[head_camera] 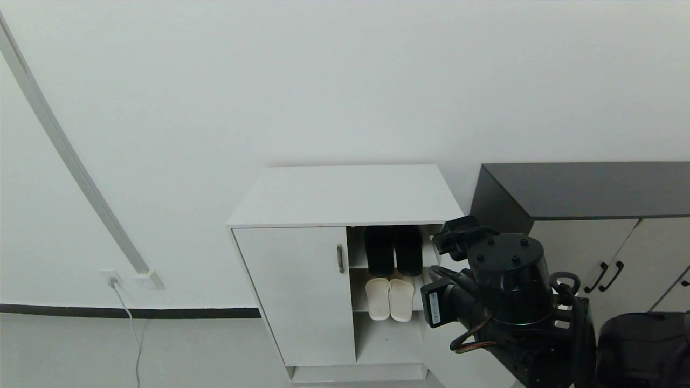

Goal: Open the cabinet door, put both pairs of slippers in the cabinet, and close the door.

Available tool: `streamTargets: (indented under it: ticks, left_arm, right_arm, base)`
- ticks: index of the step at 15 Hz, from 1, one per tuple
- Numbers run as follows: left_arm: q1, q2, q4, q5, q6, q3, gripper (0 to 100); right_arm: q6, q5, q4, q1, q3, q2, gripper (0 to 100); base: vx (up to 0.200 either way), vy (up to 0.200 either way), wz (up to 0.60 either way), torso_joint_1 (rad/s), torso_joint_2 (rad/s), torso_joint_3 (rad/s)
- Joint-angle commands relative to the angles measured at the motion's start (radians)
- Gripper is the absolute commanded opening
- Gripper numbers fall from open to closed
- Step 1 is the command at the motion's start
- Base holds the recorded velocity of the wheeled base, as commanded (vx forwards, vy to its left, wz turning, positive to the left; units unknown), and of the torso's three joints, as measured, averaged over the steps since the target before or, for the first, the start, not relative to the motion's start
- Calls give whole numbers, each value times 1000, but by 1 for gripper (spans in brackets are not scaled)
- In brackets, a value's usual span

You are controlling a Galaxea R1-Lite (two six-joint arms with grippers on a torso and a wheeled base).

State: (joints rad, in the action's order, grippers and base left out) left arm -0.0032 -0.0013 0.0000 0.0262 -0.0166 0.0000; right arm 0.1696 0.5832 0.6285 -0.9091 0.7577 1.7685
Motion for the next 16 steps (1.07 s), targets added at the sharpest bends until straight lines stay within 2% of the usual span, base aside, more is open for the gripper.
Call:
streamTargets:
  ticks: [1,2,8,15,16]
  left_arm:
    - [0,1,0,0,0,0,0]
    - [0,1,0,0,0,0,0]
    - [0,1,0,0,0,0,0]
    - [0,1,0,0,1,0,0]
    - [0,1,0,0,1,0,0]
  right_arm:
    - [-1,0,-1,-1,0,2,0]
    - [-4,0,-1,-1,-6,2,0]
    - [-9,-2,2,1,-6,9,0]
    - [-10,-2,2,6,-8,9,0]
    - [-10,-2,2,7,-8,9,0]
  base:
    - [0,0,0,0,0,0]
    - [0,0,0,0,0,0]
    - [0,0,-600,5,0,2]
    - [0,0,0,0,0,0]
    - [-200,0,0,7,-2,2]
